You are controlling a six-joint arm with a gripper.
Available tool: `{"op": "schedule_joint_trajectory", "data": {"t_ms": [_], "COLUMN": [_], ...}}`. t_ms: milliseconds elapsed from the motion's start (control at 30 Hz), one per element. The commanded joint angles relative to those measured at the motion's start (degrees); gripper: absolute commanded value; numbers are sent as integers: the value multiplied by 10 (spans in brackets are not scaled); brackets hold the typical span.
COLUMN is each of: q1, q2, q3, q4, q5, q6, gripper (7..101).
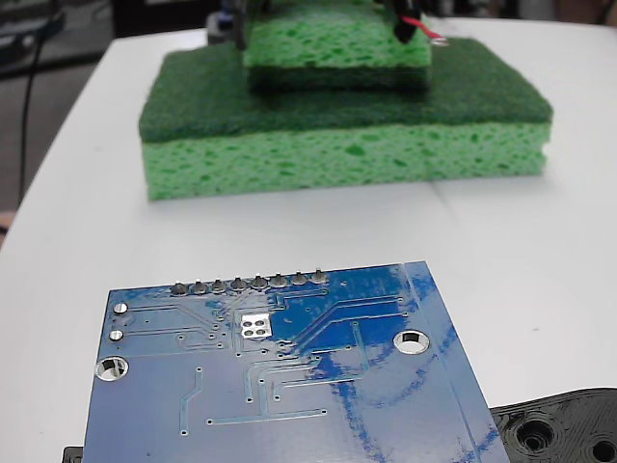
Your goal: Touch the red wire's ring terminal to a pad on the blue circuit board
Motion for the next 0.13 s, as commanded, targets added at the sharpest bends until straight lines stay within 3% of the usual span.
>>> {"op": "schedule_joint_trajectory", "data": {"t_ms": [33, 133], "q1": [0, 0], "q2": [1, 1], "q3": [-4, -4], "q4": [-1, -1], "q5": [-1, -1], "q6": [0, 0], "gripper": [1003, 1003]}}
